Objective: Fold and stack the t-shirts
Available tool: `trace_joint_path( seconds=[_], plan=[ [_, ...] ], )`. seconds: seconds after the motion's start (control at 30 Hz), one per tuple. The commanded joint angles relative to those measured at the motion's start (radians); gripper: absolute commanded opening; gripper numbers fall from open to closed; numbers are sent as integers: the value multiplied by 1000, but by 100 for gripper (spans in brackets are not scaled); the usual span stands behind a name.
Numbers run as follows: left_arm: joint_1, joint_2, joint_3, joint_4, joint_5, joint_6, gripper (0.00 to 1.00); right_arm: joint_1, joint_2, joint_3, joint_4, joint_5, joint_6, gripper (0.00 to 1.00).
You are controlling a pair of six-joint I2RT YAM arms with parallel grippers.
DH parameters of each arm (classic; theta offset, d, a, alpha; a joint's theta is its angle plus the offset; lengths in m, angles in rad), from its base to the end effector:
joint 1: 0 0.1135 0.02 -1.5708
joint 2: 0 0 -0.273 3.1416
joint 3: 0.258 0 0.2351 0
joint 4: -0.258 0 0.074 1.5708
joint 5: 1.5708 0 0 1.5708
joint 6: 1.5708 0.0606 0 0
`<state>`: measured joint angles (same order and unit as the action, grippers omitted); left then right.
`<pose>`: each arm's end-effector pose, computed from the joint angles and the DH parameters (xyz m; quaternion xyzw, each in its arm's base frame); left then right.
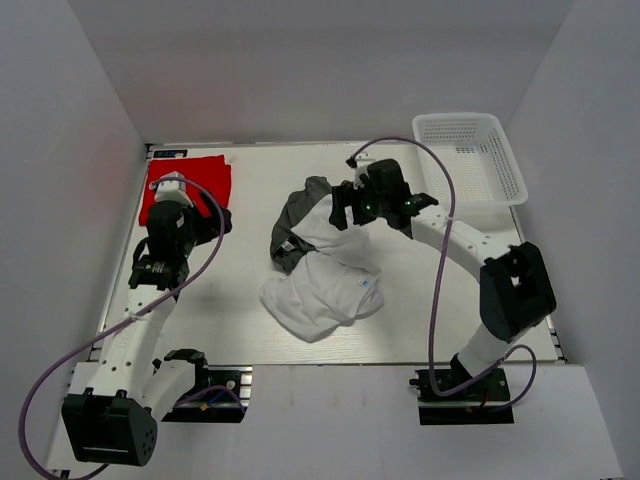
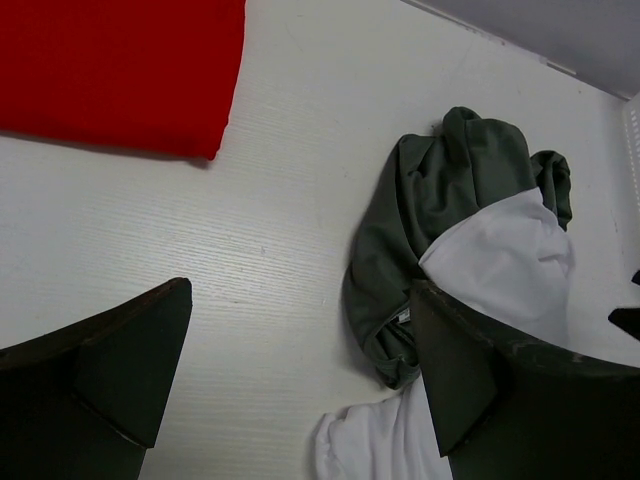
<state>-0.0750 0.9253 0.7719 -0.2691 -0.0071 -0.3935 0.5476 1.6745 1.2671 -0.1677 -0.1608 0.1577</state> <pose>0.2118 -0.0155 0.3009 -0.1350 0.8287 -0.1232 0.5290 0.3305 0.2129 0.2773 -0.2073 0.8518 0.2306 0.4223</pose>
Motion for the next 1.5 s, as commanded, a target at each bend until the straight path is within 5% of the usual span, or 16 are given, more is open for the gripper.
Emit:
trace_joint_path(
  seconds=[0.0,0.27,0.67,0.77,0.87,0.9,0.93,1.27,1.47],
  plan=[
    [3,14,4,-5,18,-5,100,61,-153,-114,-13,194,-58,90],
    [3,41,-17,54,133,-24,100,210,-280,-422,37,302,-139,90],
    [3,79,7,13,136,-24,100,318,-79,-463,154,95,-168,90],
    [3,79,7,4,127,-24,100,322,-35,-453,155,84,-167,80],
    [3,70,7,-5,104,-24,100,322,-38,-498,222,131,-132,45],
    [3,70,7,-5,104,-24,100,319,-47,-512,238,151,-121,13],
    [3,61,7,-5,90,-24,100,319,-91,-534,246,223,-112,2],
    [3,61,7,-16,78,-24,100,287,-430,-442,319,432,-41,0],
    [3,79,7,-5,78,-24,100,166,-515,-318,424,721,-62,0]
  ],
)
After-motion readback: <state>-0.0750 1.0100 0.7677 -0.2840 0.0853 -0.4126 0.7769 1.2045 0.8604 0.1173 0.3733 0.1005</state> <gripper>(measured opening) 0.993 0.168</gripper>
